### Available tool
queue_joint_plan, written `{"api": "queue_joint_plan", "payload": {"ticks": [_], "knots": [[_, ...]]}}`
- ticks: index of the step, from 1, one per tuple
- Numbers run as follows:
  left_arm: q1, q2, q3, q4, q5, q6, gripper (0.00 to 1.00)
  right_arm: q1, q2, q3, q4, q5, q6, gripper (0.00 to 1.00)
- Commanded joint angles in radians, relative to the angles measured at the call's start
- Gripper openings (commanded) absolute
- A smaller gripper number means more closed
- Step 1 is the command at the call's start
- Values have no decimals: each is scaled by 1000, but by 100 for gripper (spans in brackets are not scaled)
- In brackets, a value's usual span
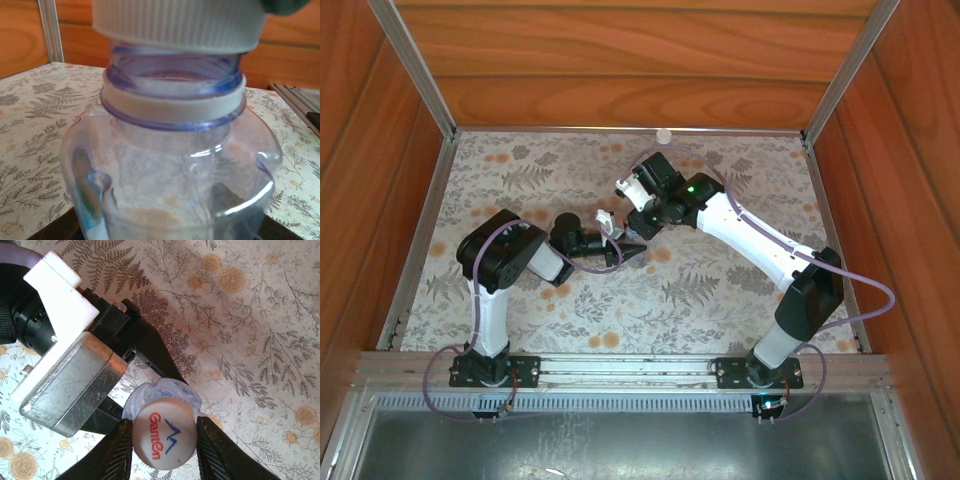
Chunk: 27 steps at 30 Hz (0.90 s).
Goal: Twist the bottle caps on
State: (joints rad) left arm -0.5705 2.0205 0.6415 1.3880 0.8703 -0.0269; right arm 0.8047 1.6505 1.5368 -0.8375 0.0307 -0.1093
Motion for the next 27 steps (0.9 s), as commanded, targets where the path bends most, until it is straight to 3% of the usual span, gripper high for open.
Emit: {"api": "queue_joint_plan", "payload": {"ticks": [1, 10, 16, 19, 24, 27], "knots": [[2, 10, 17, 6, 14, -10, 50, 7, 3, 22, -44, -12, 21, 39], [2, 9, 16, 6, 16, -9, 50, 5, 4, 46, -46, -16, 38, 56], [3, 10, 17, 6, 15, -7, 50, 5, -14, 54, -39, 6, 66, 76], [2, 11, 16, 5, 14, -8, 50, -3, -45, 54, -11, -18, 128, 75], [2, 10, 17, 5, 14, -7, 50, -46, -58, 41, 32, -120, 227, 61], [2, 8, 15, 5, 15, -7, 50, -67, -41, 41, 19, -115, 235, 51]]}}
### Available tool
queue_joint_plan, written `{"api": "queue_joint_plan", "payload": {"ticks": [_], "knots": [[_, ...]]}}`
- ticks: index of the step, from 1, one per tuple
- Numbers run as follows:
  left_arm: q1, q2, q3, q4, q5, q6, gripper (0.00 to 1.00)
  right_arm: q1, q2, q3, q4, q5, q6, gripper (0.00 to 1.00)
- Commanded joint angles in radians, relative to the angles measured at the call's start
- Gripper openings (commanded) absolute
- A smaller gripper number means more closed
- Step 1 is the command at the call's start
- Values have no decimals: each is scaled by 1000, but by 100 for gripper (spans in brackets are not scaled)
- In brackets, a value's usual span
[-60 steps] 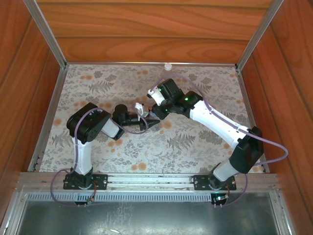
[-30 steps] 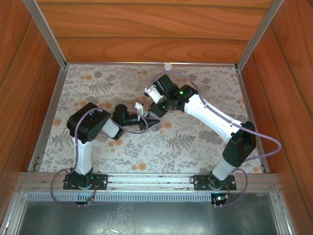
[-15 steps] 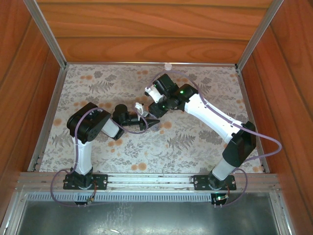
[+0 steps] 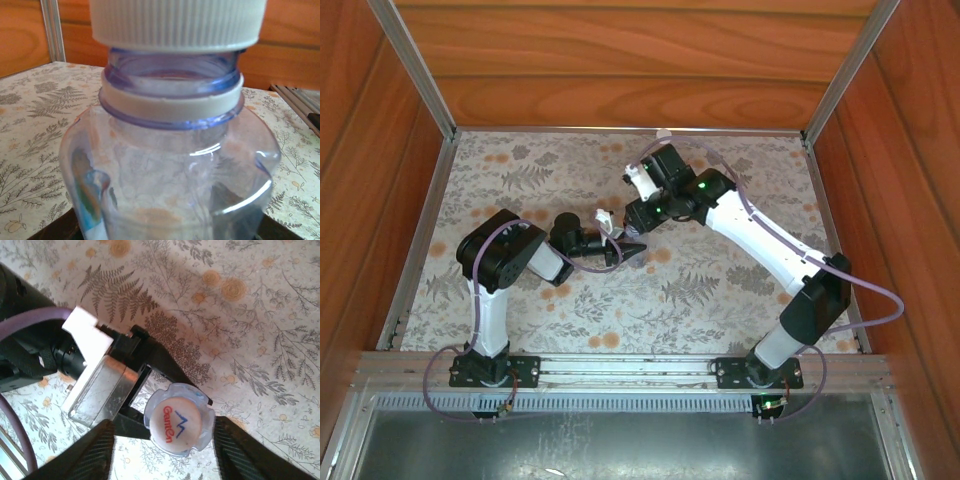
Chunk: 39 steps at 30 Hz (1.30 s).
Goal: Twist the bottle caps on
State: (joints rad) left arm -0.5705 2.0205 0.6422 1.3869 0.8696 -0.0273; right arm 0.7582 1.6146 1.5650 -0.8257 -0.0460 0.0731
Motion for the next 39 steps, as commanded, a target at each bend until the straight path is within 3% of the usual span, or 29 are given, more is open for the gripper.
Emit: {"api": "queue_joint_plan", "payload": {"ticks": [1, 39], "knots": [[3, 8, 14, 7, 16, -7, 50, -27, 1, 14, -1, -37, 53, 49], [2, 11, 23, -3, 22, -10, 50, -62, 75, -49, -21, -66, 14, 41]]}}
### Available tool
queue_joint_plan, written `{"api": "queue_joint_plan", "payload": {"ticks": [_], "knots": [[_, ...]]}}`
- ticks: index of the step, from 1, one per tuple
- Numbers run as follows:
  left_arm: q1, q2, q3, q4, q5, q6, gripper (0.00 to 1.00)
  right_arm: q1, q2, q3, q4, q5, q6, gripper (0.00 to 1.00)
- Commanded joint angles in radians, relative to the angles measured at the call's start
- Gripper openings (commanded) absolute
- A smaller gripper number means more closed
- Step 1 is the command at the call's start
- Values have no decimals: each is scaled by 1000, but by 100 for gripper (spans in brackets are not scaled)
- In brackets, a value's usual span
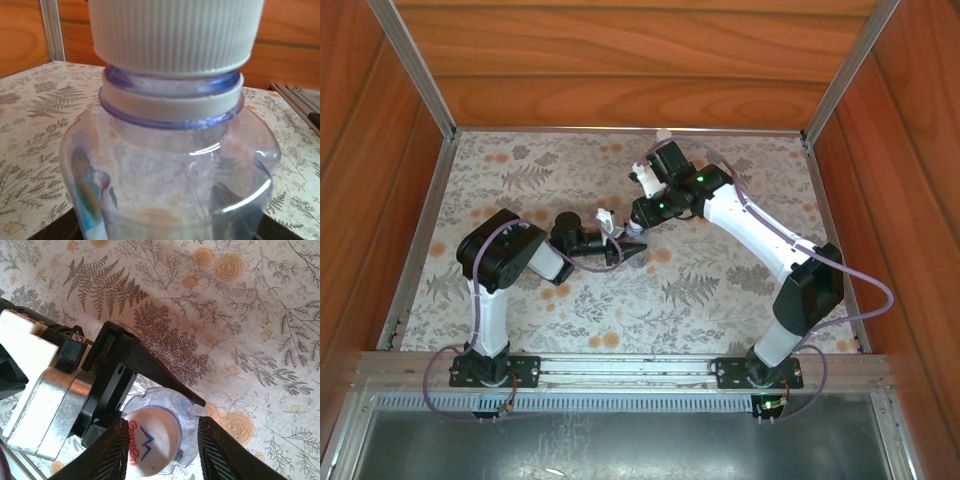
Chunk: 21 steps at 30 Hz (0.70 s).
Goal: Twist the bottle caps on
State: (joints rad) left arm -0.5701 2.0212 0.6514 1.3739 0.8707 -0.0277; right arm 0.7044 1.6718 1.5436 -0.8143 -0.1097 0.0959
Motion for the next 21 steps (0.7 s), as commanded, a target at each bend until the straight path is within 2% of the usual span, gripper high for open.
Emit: {"api": "queue_joint_plan", "payload": {"ticks": [1, 13, 21], "knots": [[2, 10, 14, 10, 22, -8, 50, -9, 17, -29, -31, -1, -8, 41], [2, 11, 16, 8, 20, -10, 50, -19, -59, -60, -14, -24, 23, 40], [2, 10, 13, 9, 20, -7, 50, -25, -50, -115, -3, 8, 40, 34]]}}
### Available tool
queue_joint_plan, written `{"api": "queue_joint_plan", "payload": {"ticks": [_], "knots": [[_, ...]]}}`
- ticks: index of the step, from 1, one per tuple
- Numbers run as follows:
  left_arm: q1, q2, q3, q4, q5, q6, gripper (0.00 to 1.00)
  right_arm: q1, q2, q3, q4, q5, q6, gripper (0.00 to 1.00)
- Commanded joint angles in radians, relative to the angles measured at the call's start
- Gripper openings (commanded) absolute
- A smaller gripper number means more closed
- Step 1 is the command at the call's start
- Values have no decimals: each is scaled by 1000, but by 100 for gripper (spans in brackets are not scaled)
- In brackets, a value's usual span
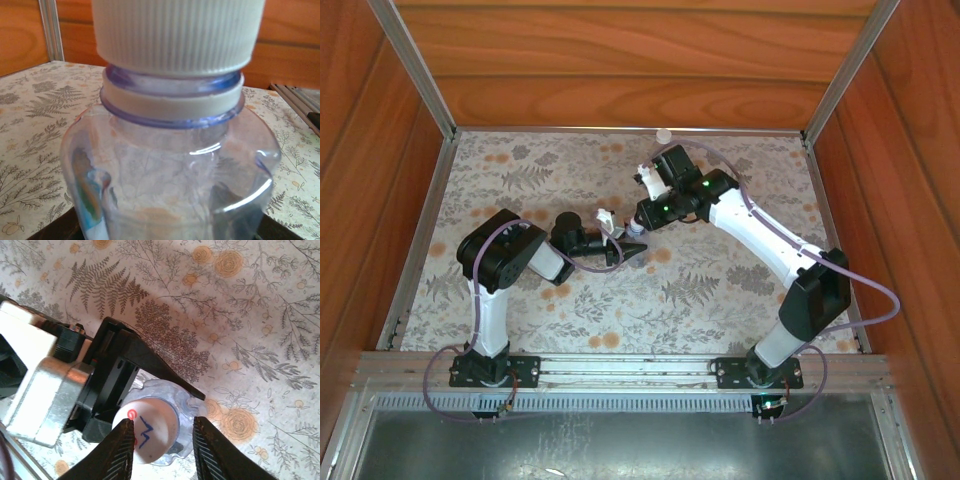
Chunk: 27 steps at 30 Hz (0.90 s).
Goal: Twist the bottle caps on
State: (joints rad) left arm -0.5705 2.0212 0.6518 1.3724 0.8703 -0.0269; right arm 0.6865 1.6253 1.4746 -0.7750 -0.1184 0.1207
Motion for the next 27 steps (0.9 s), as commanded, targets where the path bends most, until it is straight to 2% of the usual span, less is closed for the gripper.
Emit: {"api": "queue_joint_plan", "payload": {"ticks": [1, 7, 16, 21, 27], "knots": [[1, 10, 12, 11, 19, -7, 50, -7, -5, -54, -40, 17, 18, 33], [2, 11, 16, 11, 19, -10, 50, -7, -43, -110, -22, 17, 38, 28], [1, 11, 20, 5, 24, -8, 50, -13, -40, -53, 14, -56, 46, 31], [0, 10, 15, 4, 21, -4, 50, -23, 7, -33, 6, -71, 43, 27], [0, 12, 20, 2, 16, -10, 50, -22, -12, -69, 0, -145, 54, 20]]}}
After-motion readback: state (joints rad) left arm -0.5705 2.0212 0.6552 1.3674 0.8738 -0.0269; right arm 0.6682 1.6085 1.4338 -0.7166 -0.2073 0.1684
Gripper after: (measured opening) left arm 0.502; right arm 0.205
